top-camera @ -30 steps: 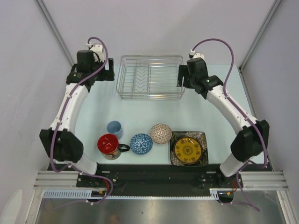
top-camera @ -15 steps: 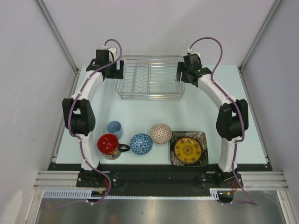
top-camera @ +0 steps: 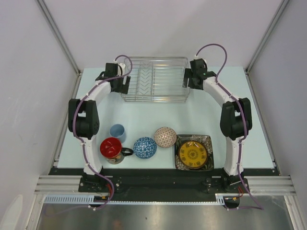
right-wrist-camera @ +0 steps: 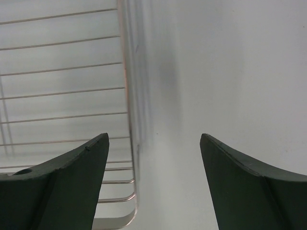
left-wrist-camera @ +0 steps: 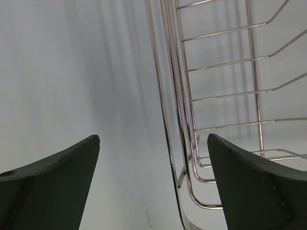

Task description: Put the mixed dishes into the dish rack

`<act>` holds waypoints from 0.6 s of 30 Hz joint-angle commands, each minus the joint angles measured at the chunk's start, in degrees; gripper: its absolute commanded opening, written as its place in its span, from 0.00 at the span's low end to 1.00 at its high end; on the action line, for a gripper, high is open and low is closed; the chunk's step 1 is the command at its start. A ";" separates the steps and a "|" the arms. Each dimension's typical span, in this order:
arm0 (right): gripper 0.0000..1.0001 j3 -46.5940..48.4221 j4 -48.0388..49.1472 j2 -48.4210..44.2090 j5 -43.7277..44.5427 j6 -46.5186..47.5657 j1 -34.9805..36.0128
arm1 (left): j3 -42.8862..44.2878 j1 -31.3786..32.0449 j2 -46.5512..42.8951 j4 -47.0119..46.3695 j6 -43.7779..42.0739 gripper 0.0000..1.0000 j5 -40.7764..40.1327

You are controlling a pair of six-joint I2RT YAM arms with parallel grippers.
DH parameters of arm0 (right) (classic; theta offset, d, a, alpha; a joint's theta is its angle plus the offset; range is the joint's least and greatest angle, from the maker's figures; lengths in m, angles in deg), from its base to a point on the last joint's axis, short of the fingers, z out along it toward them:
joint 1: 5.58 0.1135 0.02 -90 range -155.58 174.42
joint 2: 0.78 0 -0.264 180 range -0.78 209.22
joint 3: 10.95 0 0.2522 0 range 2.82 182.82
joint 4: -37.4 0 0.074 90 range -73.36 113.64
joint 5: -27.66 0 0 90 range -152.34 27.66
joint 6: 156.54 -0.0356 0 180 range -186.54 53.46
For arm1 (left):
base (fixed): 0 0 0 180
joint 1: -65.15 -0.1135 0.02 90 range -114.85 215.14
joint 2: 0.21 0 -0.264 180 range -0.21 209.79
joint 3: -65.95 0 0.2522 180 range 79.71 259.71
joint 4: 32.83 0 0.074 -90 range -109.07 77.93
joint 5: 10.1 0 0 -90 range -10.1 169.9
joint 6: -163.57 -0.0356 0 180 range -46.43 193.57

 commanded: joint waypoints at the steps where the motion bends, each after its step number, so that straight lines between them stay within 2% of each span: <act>1: 0.81 -2.60 1.04 0.62 0.08 -0.63 -2.12 | -1.70 0.49 -2.26 -4.02 -2.77 1.00 -2.86; 11: 0.79 -12.18 1.22 -3.42 0.34 -1.77 -3.17 | -12.16 1.28 -9.46 -7.61 -5.32 1.00 -3.04; 18: 0.75 -16.84 -2.21 -8.07 1.39 -3.96 -2.91 | -20.24 1.28 -15.09 -10.08 -6.55 1.00 -2.69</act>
